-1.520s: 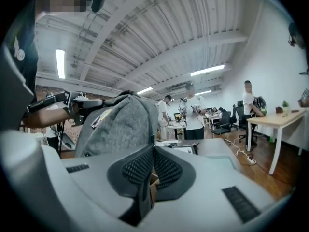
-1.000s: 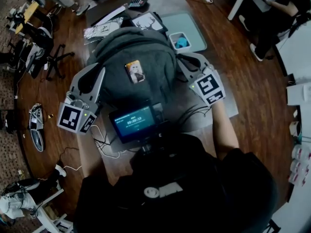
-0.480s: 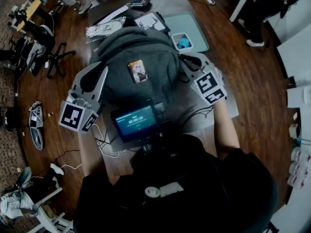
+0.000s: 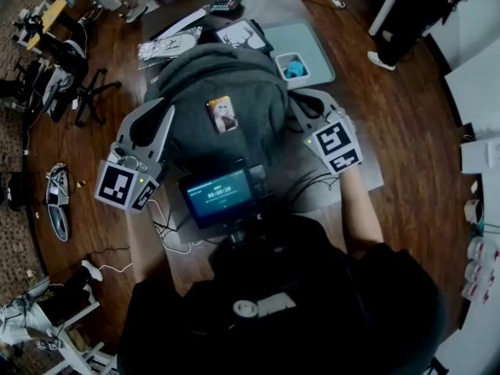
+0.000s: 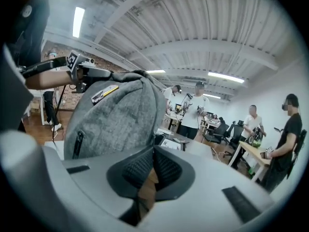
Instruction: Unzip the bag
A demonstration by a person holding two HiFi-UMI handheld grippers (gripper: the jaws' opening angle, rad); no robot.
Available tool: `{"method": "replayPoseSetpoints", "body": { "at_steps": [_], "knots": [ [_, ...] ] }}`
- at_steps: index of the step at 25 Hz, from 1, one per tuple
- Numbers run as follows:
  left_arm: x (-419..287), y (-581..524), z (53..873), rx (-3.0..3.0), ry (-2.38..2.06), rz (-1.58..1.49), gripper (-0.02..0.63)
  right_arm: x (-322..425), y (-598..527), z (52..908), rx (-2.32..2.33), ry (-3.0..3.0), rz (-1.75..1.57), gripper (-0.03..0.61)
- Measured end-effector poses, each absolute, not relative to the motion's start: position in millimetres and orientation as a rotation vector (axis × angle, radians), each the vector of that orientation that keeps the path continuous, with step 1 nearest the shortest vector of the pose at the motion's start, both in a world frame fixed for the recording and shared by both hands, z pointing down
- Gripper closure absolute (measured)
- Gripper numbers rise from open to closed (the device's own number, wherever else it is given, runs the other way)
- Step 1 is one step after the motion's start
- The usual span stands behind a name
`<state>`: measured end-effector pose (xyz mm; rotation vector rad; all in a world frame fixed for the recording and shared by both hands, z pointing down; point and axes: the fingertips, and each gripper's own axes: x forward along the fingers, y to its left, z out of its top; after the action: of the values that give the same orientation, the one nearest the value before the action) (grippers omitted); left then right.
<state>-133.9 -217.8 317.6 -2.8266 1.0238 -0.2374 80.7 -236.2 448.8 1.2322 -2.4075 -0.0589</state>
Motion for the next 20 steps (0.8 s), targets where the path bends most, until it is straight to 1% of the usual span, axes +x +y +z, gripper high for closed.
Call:
{"method": "replayPoseSetpoints", "body": {
  "at_steps": [12,20],
  "knots": [
    [-135.5,-221.1,319.0,-2.825,1.028,-0.235,0.572,83.9,-238.7,478.3,1.331,-2.459,0.073,0.56],
    [-134.9,-218.9,318.7,-2.827,1.011,-0.239,0.572,86.2,-231.1,495.5,1.338,-2.449,0.094,0.56]
  ]
}}
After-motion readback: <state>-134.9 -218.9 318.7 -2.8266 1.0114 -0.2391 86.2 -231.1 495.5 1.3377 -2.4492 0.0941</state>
